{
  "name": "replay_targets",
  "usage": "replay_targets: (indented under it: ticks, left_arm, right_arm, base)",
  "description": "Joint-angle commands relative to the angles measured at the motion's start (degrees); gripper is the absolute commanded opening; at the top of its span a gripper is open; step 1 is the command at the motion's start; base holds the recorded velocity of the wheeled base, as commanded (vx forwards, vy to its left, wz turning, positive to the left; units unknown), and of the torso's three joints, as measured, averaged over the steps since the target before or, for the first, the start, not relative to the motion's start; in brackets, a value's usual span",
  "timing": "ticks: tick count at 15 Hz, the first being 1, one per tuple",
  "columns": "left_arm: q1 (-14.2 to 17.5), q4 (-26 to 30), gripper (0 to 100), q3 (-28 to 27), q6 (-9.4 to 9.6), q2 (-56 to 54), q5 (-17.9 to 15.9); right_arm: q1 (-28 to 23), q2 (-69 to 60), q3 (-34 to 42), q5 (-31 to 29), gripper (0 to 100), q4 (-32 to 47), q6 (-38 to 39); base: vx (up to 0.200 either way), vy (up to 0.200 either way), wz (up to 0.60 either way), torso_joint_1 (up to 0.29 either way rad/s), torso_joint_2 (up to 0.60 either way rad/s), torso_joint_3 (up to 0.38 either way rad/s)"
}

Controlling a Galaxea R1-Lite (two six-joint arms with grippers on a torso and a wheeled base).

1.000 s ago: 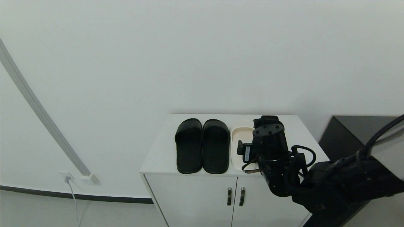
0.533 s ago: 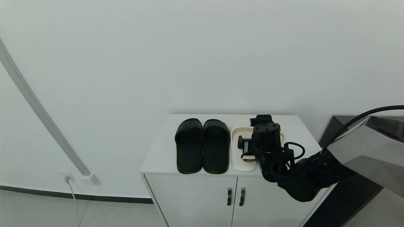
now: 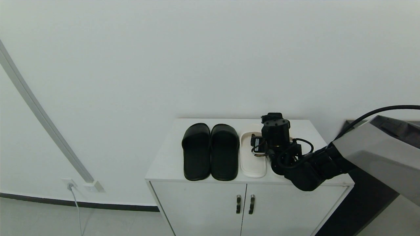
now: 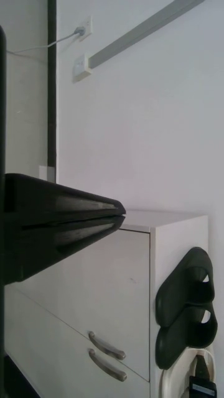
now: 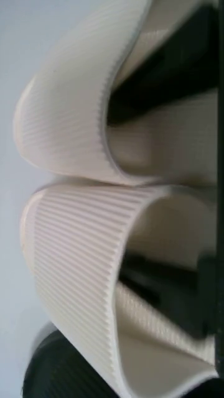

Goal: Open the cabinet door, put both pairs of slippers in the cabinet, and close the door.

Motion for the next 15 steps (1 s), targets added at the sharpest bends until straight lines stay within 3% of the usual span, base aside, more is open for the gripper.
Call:
replay_targets:
  ticks: [1,8,15]
  left_arm:
    - [0.0,0.0,0,0.0,0.0,0.0,0.0]
    - [0.0,0.0,0,0.0,-0.09,0.0,0.0]
    - [0.0,0.0,0,0.1,-0.09,0.0,0.2]
  right_arm:
    - [-0.2,0.4,-0.6,0.0,0,0.0,0.1]
    - [-0.3,-2.4,0.3,0.4,0,-0.2,0.0]
    - [5.8,-33.7,26.9,19.4,0,1.3,-5.1]
  base:
    - [0.0,0.0,0.0,0.0,0.0,0.0]
    - [0.0,0.0,0.0,0.0,0.0,0.0]
    - [0.0,0.0,0.0,0.0,0.0,0.0]
